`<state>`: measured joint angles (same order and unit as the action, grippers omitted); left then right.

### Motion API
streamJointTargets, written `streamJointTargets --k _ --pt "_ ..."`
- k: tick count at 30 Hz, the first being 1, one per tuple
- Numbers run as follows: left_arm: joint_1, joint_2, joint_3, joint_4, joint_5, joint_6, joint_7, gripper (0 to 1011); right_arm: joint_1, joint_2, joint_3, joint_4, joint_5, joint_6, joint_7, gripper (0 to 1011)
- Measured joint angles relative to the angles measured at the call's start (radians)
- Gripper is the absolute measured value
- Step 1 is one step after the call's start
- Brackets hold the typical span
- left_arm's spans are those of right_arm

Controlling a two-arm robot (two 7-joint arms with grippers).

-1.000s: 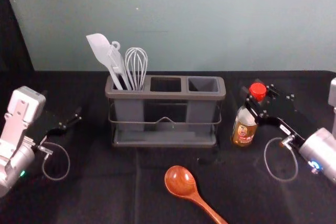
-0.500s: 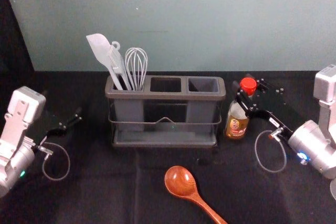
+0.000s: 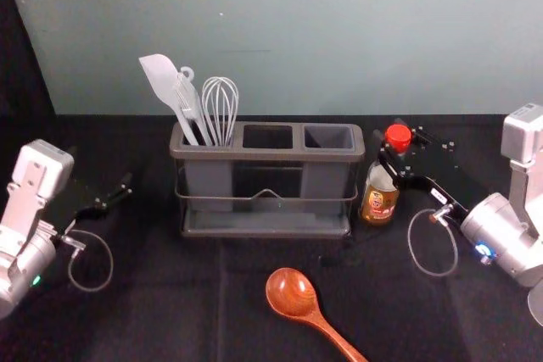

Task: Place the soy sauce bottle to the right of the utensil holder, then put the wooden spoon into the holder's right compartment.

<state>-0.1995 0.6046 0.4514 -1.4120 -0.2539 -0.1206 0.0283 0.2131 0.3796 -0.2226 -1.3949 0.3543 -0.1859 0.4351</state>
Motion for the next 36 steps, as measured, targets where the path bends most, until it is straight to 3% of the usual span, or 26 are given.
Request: streamJointTargets --k 19,29,36 --pt "0.0 0.0 0.0 0.0 0.0 0.0 0.0 1011 -0.001 -0.015 0.004 0.014 -0.001 -0.008 -0.001 410" --pt "0.0 0.0 0.0 0.0 0.0 0.0 0.0 1012 -0.037 -0.012 0.039 -0.065 0.018 -0.029 -0.015 756" --pt "0.0 0.0 0.0 0.0 0.0 0.0 0.0 1011 -0.069 0.002 0.057 -0.139 0.033 -0.029 -0.016 932"
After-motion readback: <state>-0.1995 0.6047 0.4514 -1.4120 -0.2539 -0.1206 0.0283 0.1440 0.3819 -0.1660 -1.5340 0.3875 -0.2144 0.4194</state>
